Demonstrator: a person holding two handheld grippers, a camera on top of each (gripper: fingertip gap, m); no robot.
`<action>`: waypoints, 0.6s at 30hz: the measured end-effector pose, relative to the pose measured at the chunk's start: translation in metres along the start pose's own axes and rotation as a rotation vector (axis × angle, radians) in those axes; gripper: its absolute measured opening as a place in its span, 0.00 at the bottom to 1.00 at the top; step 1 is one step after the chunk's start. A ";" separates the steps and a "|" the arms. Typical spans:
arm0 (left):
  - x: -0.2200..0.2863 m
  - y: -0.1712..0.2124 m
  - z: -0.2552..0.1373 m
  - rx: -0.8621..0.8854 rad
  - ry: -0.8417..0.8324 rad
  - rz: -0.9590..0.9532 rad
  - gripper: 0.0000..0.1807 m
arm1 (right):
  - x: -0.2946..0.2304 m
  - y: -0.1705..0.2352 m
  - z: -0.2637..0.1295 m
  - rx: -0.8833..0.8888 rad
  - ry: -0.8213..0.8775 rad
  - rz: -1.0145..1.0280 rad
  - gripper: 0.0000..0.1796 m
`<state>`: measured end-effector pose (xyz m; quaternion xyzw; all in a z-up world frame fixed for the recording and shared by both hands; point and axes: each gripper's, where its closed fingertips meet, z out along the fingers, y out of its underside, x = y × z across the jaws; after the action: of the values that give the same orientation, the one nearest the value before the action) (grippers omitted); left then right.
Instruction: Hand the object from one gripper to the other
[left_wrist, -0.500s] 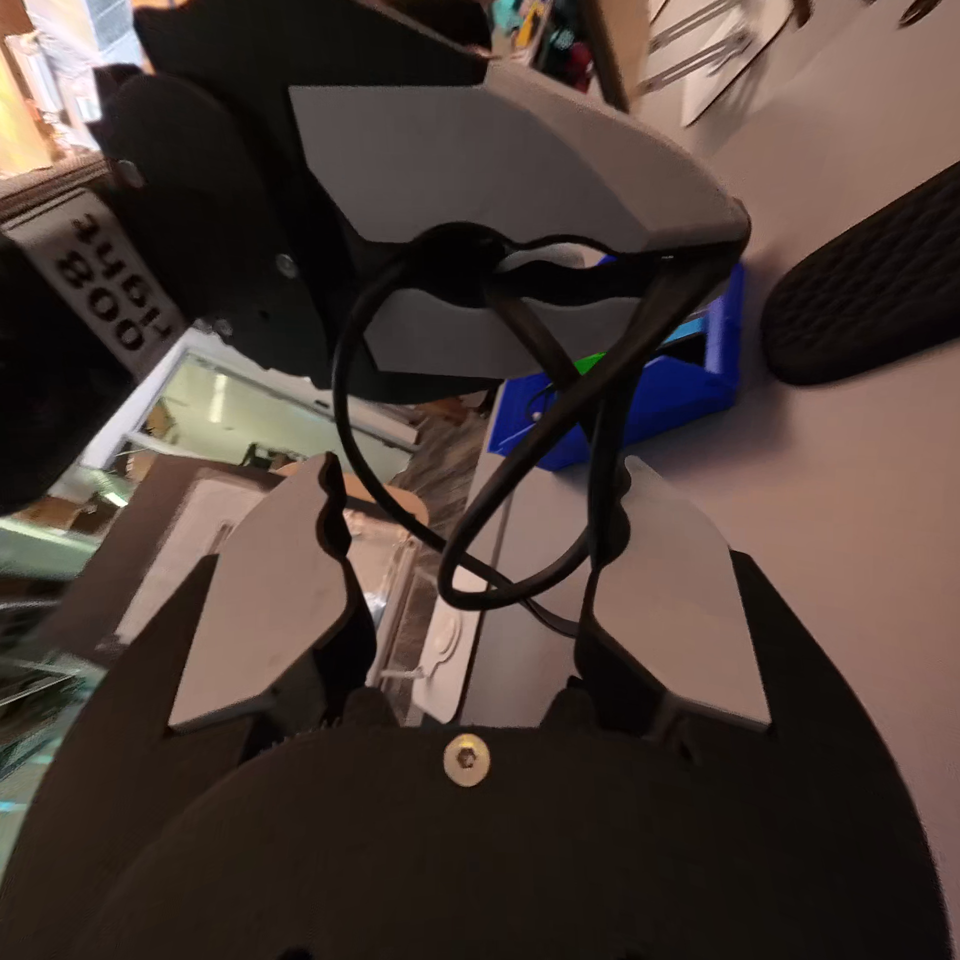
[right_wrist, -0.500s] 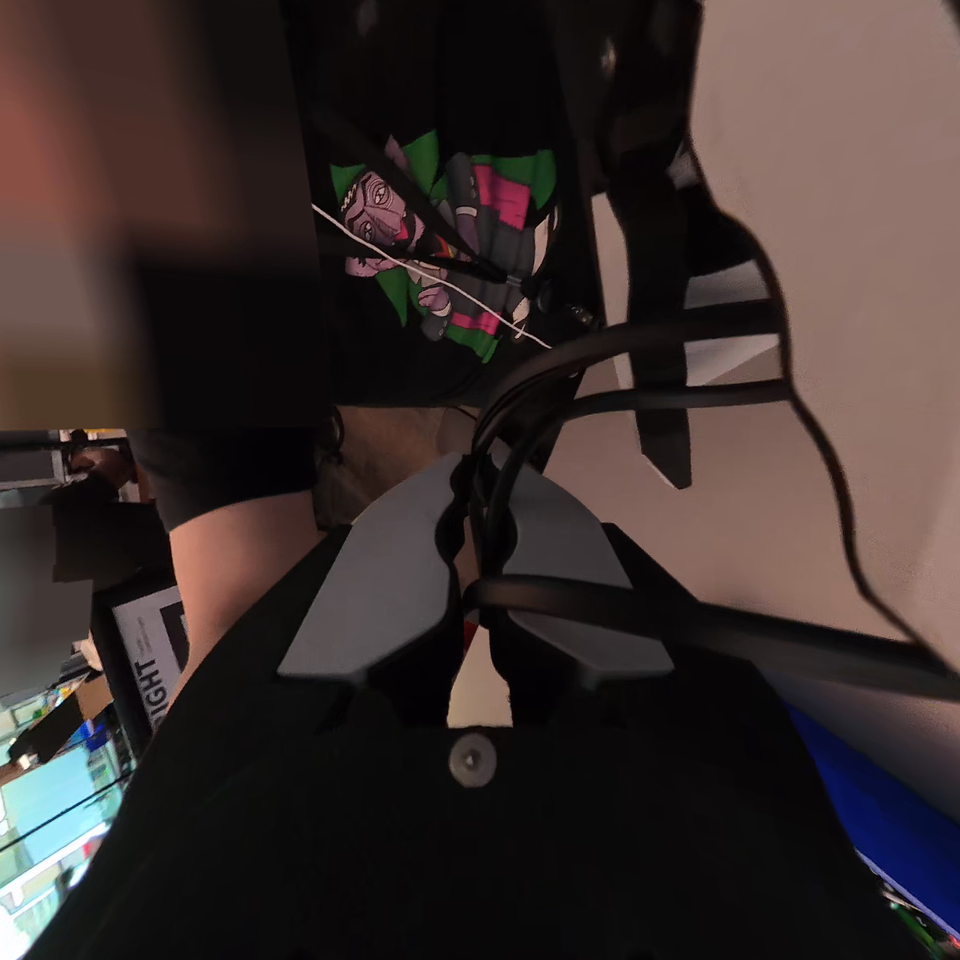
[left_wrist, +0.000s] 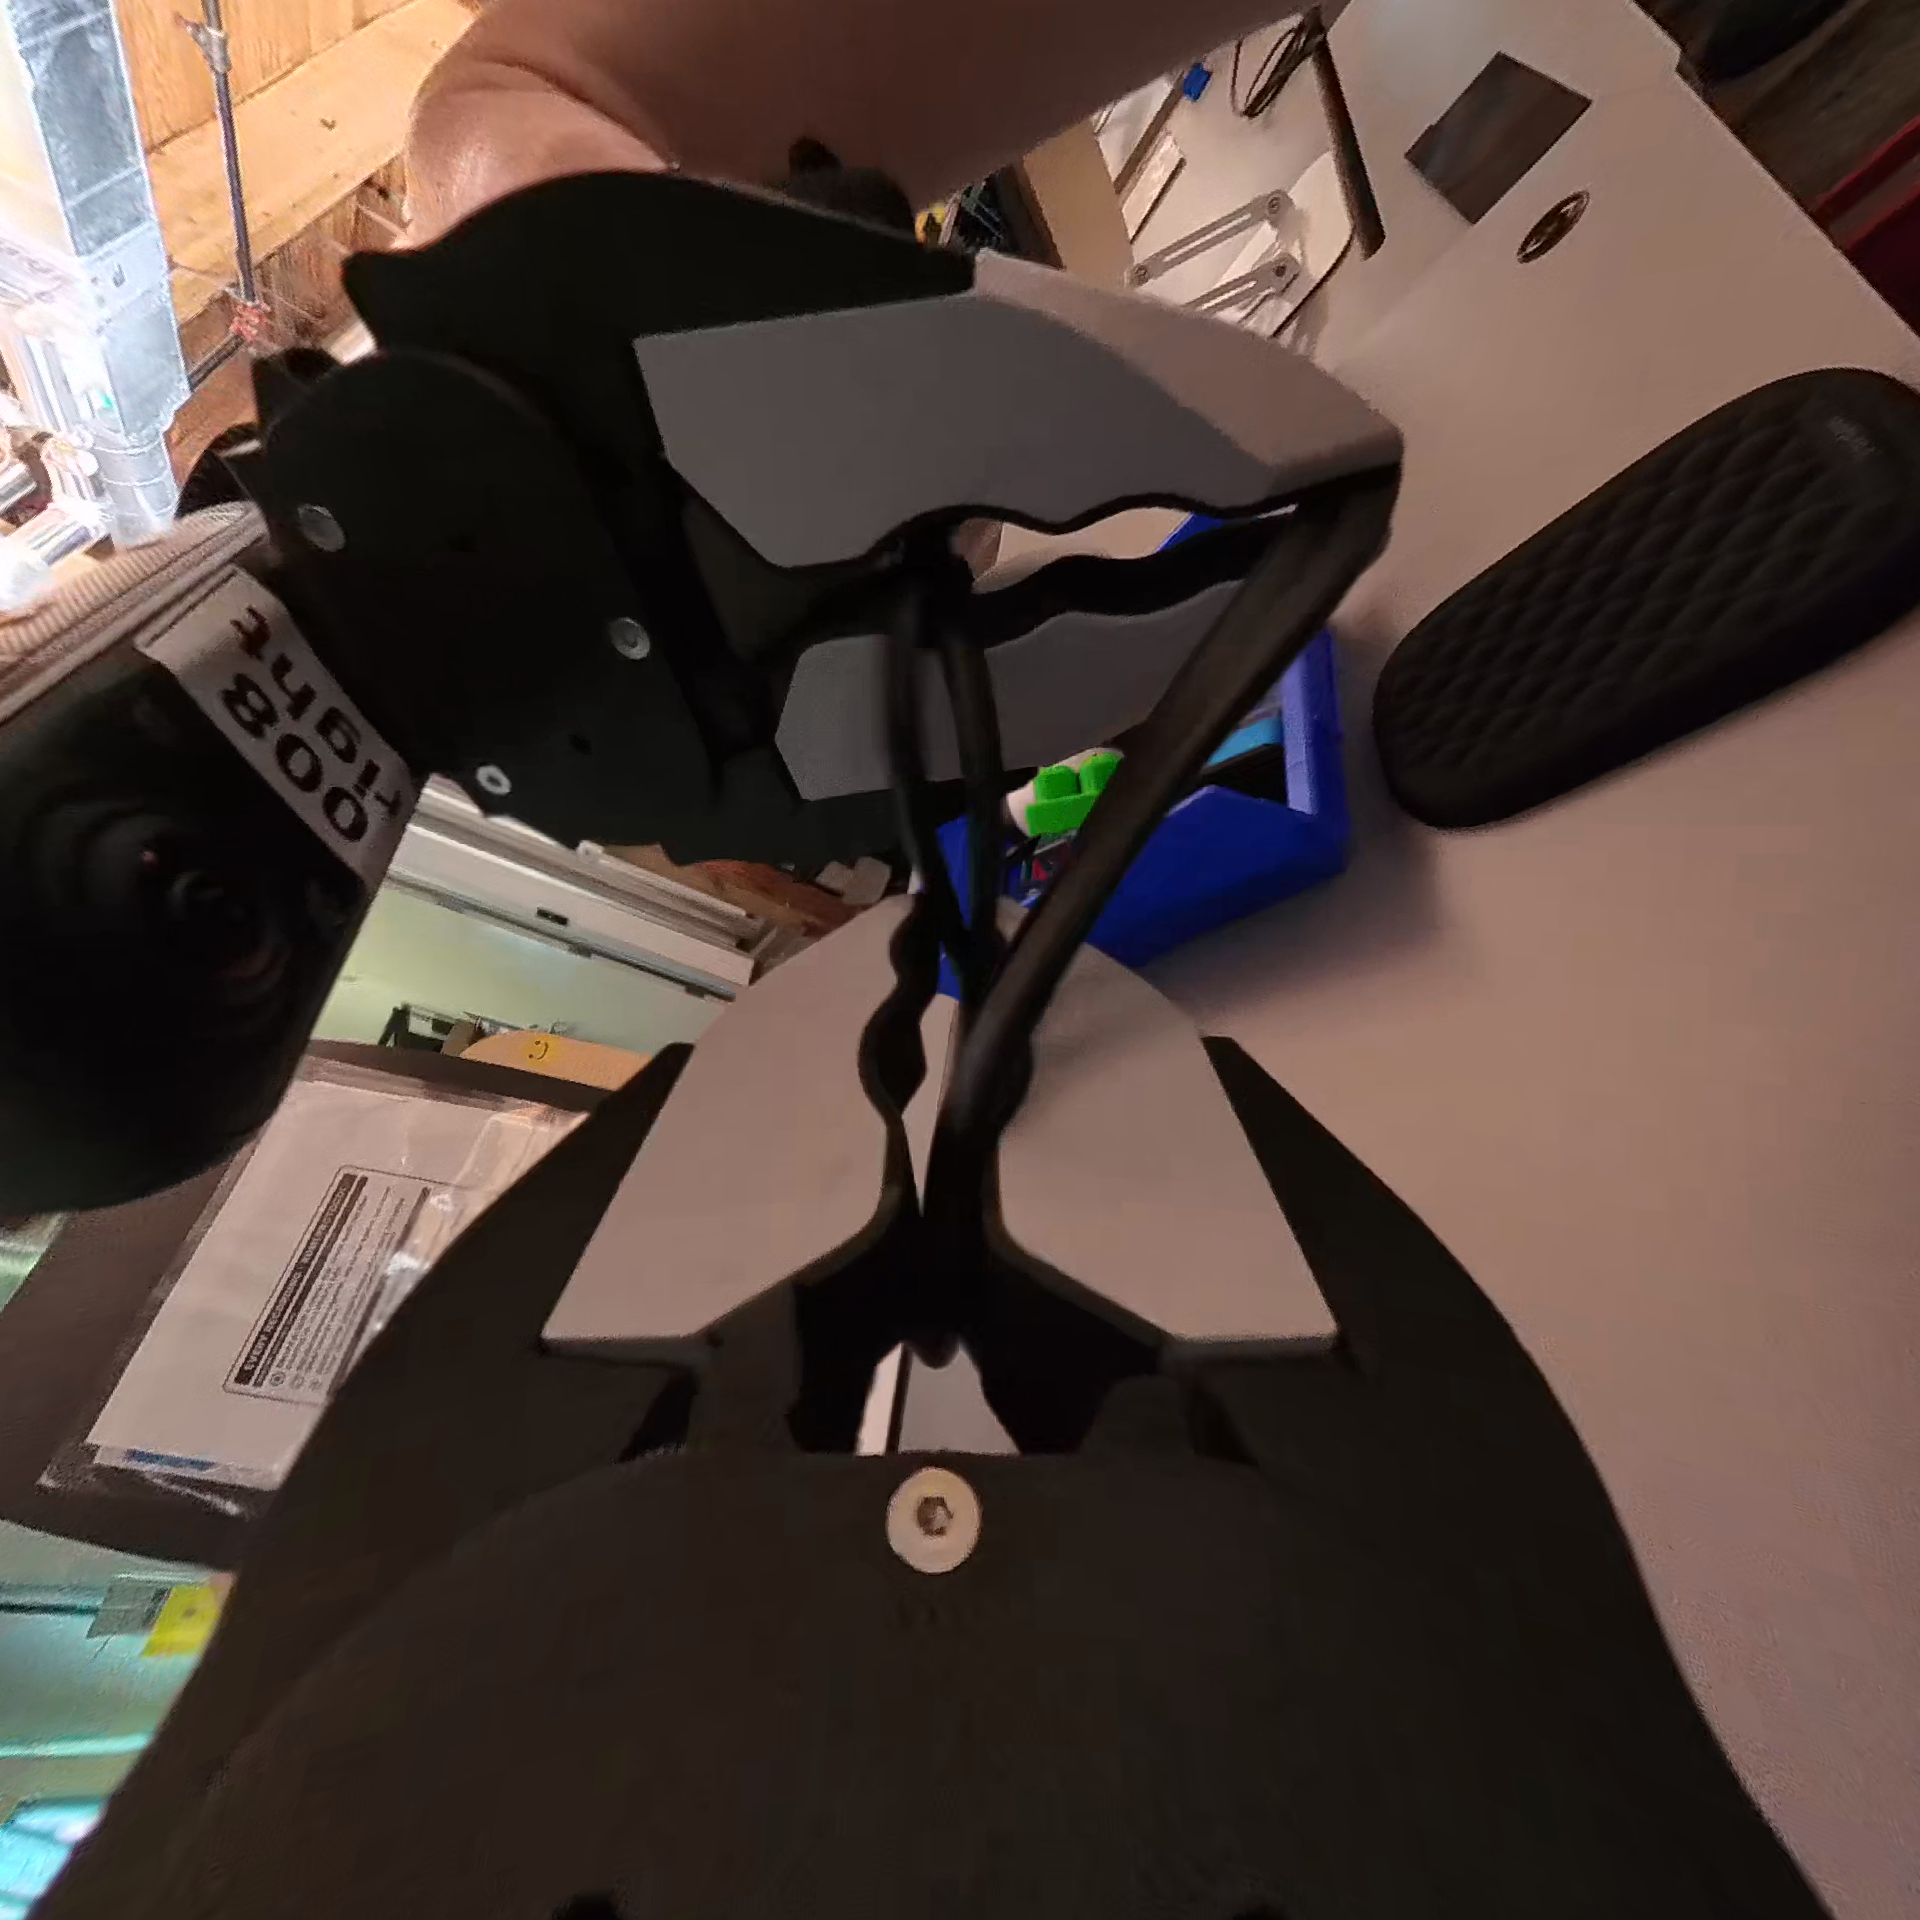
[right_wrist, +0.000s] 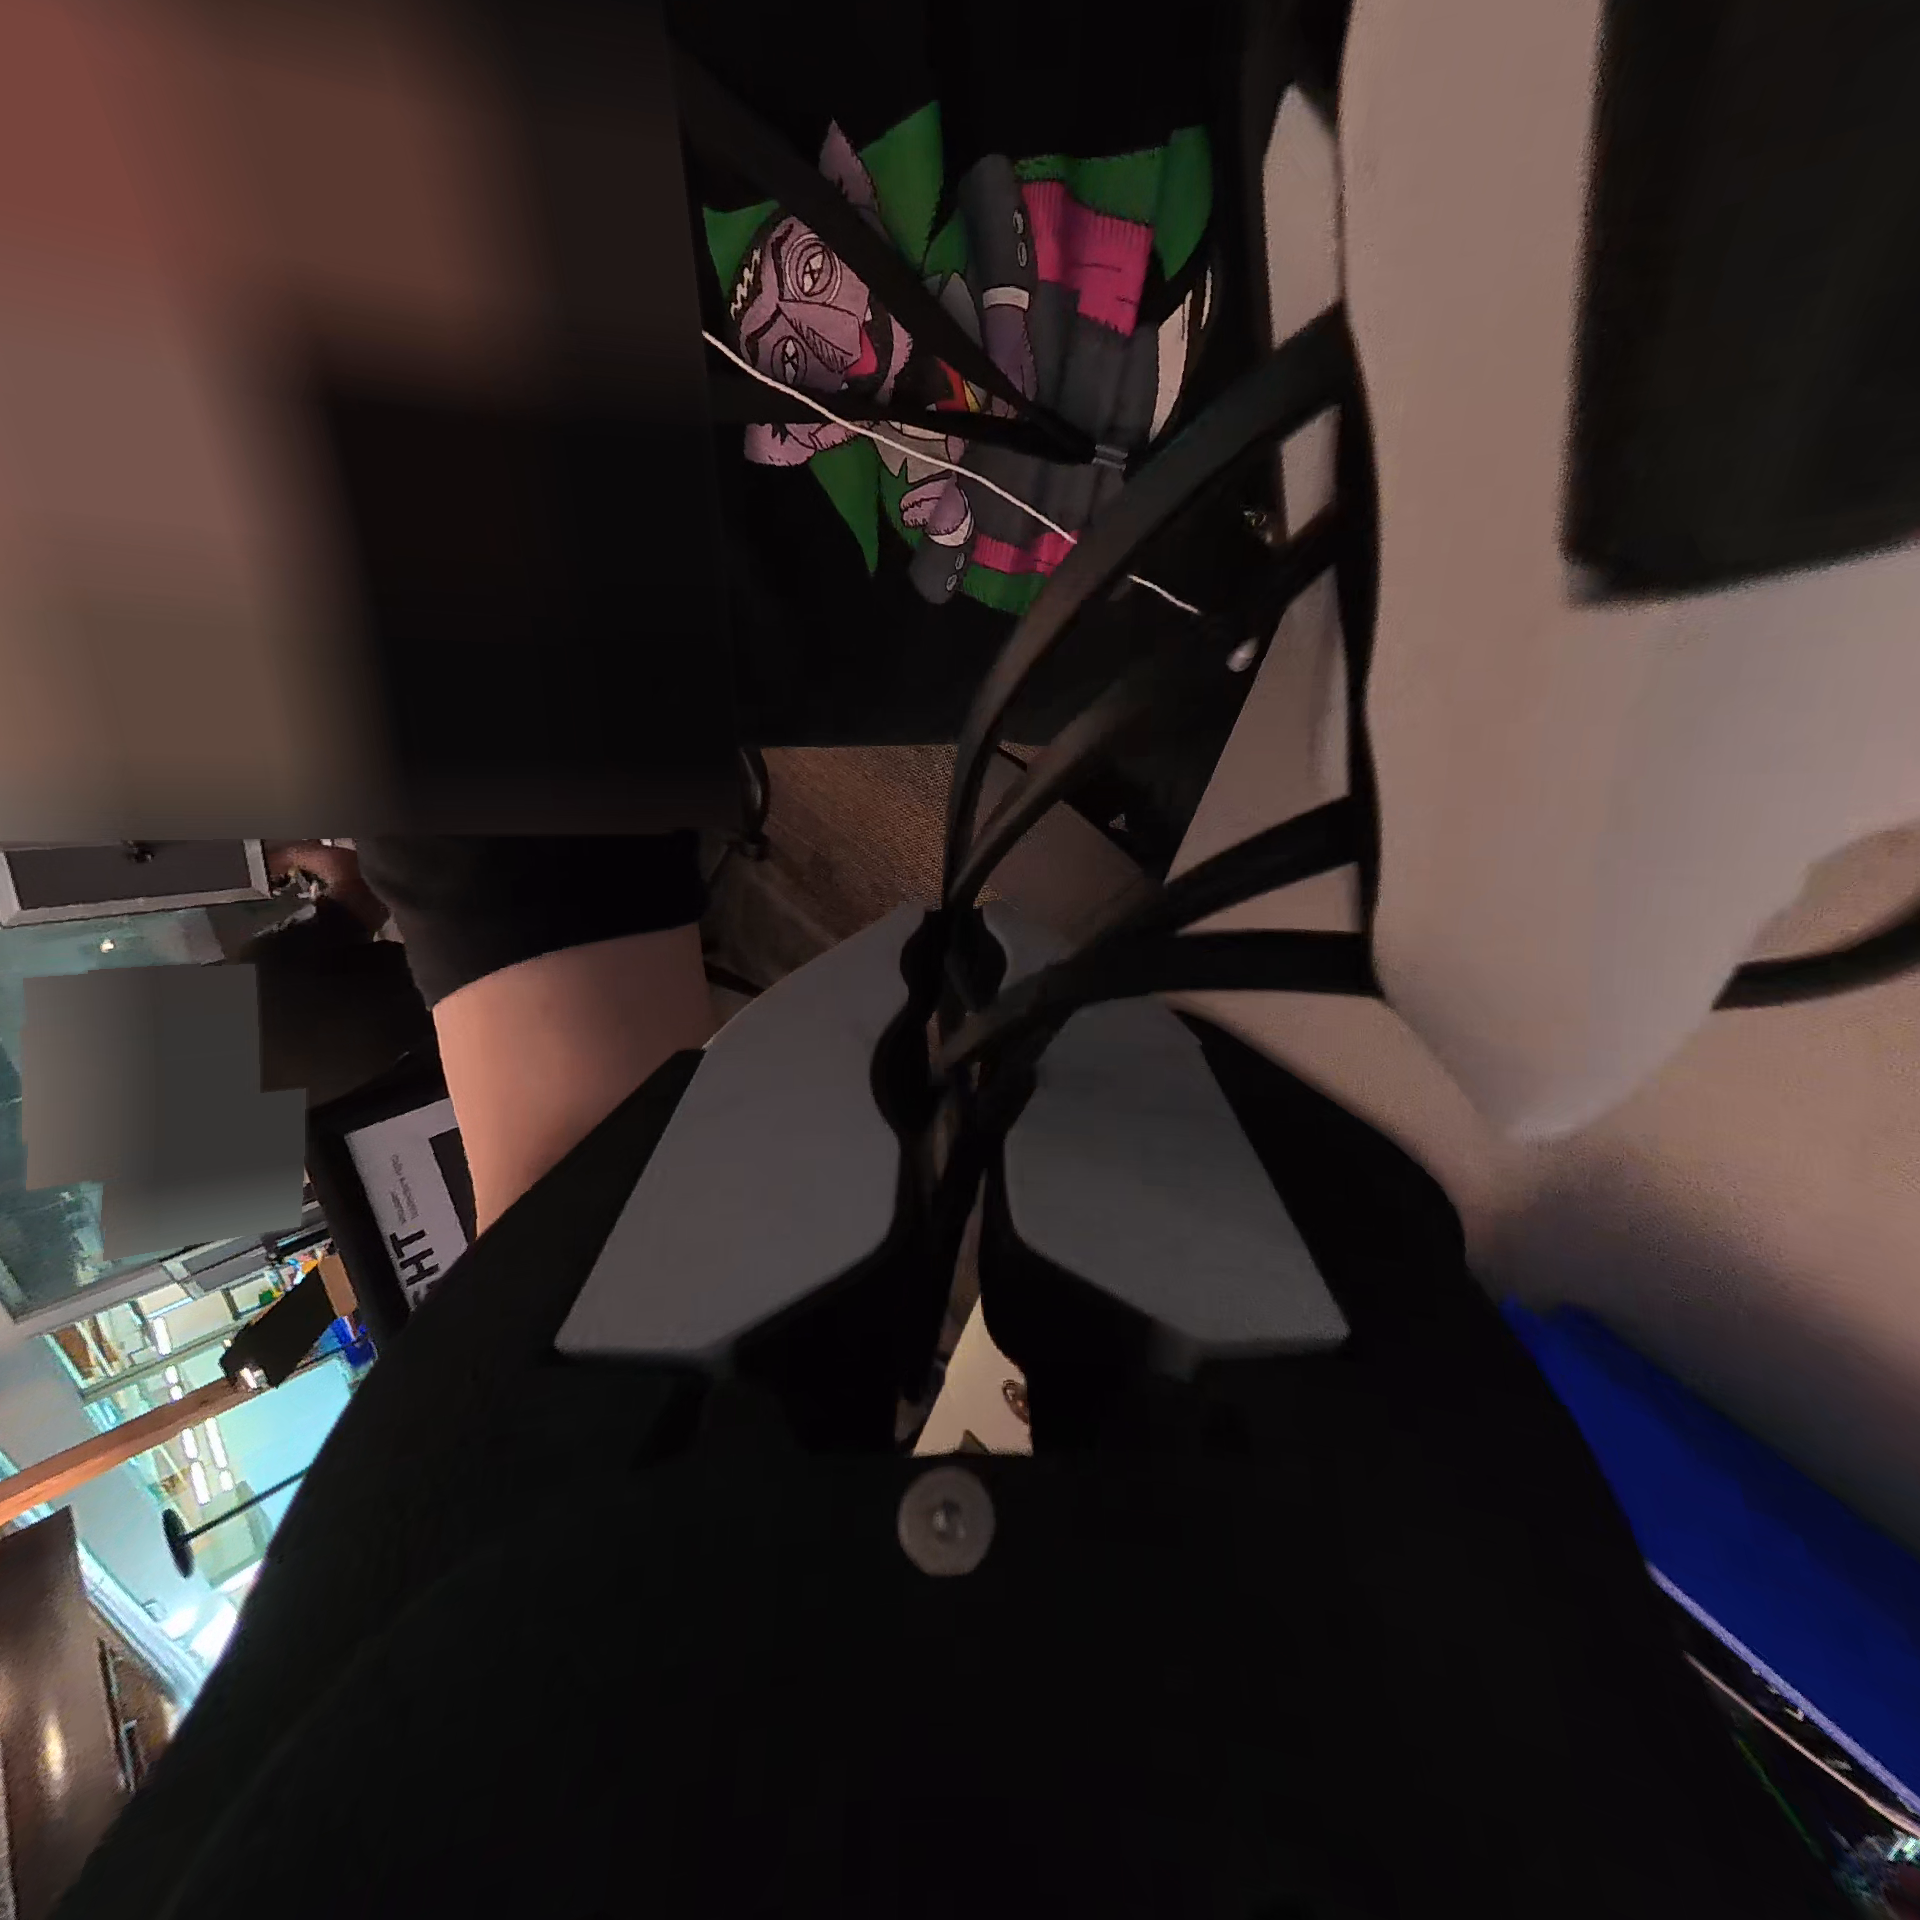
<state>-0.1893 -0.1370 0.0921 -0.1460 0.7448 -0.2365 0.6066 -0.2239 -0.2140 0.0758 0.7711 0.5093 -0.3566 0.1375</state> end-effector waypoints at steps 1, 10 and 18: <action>0.000 0.002 0.000 -0.019 -0.002 -0.001 0.02 | 0.000 0.001 0.000 0.001 0.003 0.006 0.03; -0.012 0.010 -0.002 -0.115 -0.010 -0.118 0.02 | 0.017 -0.005 -0.014 0.094 0.125 0.051 0.10; -0.040 0.038 -0.019 -0.193 -0.072 -0.360 0.02 | 0.048 -0.026 -0.081 0.485 0.565 -0.155 0.39</action>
<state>-0.1960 -0.0807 0.1084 -0.3424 0.7038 -0.2635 0.5640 -0.2030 -0.1231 0.1039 0.8084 0.4846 -0.2497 -0.2221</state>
